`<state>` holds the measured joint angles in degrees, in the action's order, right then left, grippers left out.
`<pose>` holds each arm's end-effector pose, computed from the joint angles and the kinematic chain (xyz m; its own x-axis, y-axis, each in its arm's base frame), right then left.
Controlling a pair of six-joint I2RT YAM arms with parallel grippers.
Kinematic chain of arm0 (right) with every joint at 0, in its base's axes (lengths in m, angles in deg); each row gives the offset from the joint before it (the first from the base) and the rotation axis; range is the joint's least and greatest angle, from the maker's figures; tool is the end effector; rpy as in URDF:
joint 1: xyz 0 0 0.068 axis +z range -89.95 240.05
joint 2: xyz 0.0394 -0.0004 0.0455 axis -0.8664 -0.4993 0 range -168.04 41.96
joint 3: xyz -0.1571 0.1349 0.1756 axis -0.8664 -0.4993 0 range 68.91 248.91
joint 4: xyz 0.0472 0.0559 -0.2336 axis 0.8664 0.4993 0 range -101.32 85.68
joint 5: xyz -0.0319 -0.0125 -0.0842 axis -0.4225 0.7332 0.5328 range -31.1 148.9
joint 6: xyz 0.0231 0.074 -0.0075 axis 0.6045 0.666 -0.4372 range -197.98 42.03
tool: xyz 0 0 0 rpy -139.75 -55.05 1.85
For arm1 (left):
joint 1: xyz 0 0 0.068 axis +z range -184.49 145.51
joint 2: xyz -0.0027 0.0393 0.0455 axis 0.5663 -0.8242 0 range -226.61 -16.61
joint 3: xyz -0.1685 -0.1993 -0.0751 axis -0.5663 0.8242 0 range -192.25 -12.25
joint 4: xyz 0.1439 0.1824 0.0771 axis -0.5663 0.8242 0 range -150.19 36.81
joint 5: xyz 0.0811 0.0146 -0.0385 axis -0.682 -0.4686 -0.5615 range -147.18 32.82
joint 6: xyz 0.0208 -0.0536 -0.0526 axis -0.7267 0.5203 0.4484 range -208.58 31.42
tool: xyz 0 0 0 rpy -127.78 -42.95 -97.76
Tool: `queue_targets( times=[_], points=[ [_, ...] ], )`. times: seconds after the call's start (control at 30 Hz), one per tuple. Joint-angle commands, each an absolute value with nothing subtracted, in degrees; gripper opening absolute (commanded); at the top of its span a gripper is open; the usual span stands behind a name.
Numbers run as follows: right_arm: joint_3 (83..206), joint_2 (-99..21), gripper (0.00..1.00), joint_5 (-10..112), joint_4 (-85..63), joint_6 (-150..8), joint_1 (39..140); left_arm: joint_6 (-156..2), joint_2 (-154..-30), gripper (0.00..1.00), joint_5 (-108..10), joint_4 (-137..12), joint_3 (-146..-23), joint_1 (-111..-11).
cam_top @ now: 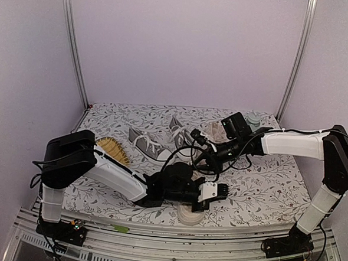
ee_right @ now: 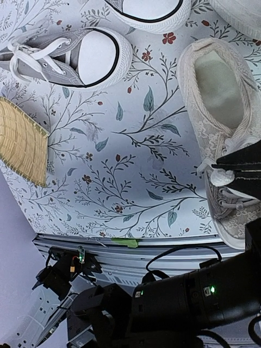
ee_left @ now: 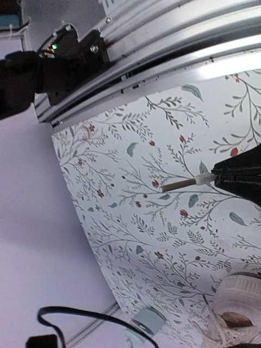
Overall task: Tie the shoes
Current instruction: Wrap the half-tied shoelace around a loop with the shoelace.
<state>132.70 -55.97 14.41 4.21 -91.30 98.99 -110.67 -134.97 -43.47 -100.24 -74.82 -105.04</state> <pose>0.2479 0.2604 0.2033 -0.3924 -0.5284 -0.7529 -0.9162 0.1521 0.3707 0.1369 -0.4349 0.1530 0.2892 0.2779 -0.9160 0.9532 0.0042 0.3022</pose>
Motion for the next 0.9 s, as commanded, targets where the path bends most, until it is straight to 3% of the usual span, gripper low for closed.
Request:
queue_targets(
  times=[0.0,0.13,0.23,0.3,0.4,0.47,0.57,0.87],
  points=[
    [133.9,-56.6,0.01,15.1,4.8,-91.6,98.6,-112.3,-137.2,0.0,-56.4,-101.6,-78.2,-105.6],
    [133.9,-56.7,0.01,15.3,4.8,-91.6,98.6,-116.4,-138.8,0.01,-59.5,-96.1,-82.4,-107.8],
    [133.9,-56.7,0.01,15.6,5.0,-91.8,98.7,-115.6,-138.5,0.1,-55.8,-90.8,-85.0,-108.7],
    [133.9,-56.7,0.01,15.6,5.1,-91.9,98.6,-114.8,-137.6,0.19,-51.2,-87.5,-86.3,-109.0],
    [133.9,-56.8,0.01,15.7,5.2,-91.9,98.6,-115.1,-135.4,0.43,-43.3,-85.3,-86.0,-109.6],
    [133.9,-56.9,0.01,15.6,5.3,-92.0,98.6,-115.7,-133.9,0.5,-40.2,-84.7,-85.7,-110.1],
    [133.8,-56.9,0.01,15.6,5.3,-92.4,98.6,-115.2,-131.2,0.51,-39.1,-84.3,-85.2,-110.5],
    [134.0,-57.4,0.01,15.8,5.1,-92.7,98.6,-107.9,-112.0,0.39,-31.8,-90.6,-70.5,-105.1]
  ],
)
